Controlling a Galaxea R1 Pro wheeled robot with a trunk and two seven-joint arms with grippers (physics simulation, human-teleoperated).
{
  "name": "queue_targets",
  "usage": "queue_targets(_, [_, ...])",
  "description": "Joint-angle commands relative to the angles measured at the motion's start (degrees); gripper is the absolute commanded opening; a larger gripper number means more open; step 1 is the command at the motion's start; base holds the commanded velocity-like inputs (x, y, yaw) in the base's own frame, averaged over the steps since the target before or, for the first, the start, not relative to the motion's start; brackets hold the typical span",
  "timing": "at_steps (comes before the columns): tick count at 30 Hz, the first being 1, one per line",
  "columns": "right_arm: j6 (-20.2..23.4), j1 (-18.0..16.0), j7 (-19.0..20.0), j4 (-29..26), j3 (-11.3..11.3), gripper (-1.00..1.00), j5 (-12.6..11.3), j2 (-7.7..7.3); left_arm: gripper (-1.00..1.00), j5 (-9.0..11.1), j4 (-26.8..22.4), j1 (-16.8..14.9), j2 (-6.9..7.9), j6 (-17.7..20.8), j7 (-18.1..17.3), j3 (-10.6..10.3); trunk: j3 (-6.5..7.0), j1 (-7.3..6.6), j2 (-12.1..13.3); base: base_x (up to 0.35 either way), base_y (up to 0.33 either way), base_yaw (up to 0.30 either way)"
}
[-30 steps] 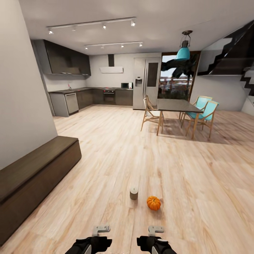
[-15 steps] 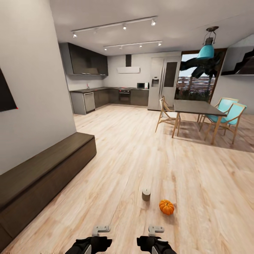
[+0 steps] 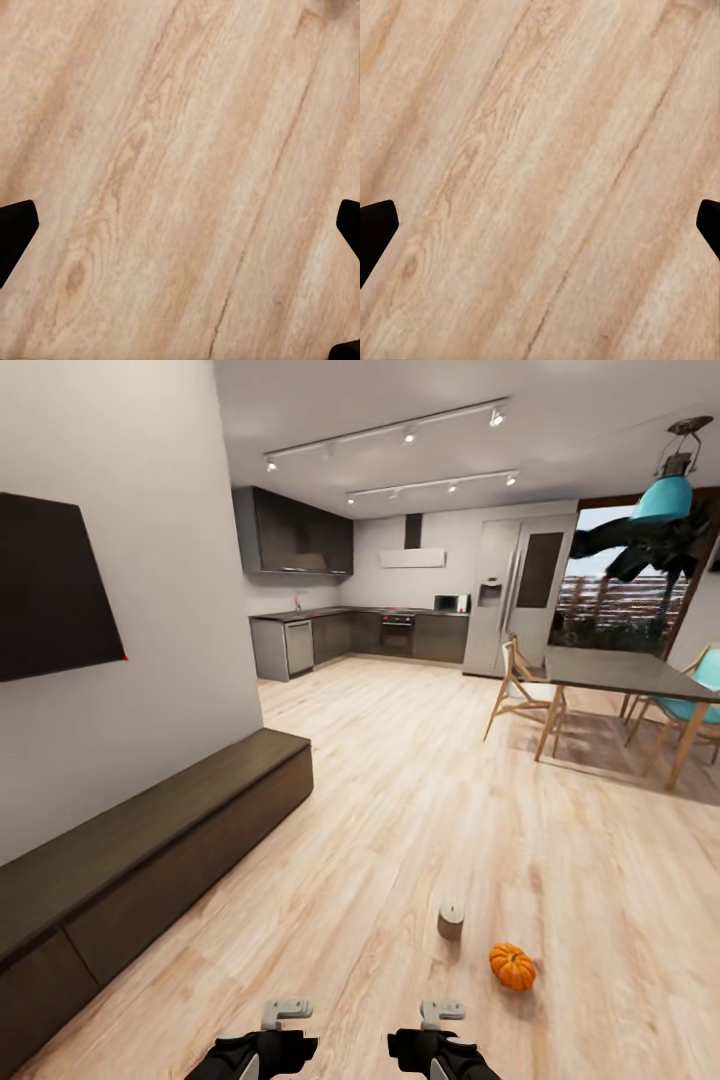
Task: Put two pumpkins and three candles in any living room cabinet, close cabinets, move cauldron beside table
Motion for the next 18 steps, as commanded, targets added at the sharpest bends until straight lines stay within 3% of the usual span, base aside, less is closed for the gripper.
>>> queue_targets(1, [0.3, 0.0, -0.5, -0.1, 0.2, 1.0, -0.6, 0.0, 1.0, 0.2, -0.1, 0.0, 0.01, 0.3, -0.1, -0.1, -0.06, -0.01, 0.0, 0.0, 0.0, 0.289])
queue_targets(18, [0.3, 0.0, -0.5, 0.1, 0.2, 1.0, -0.5, 0.0, 1.0, 0.2, -0.1, 0.0, 0.01, -0.5, 0.0, 0.0, -0.06, -0.01, 0.0, 0.0, 0.0, 0.289])
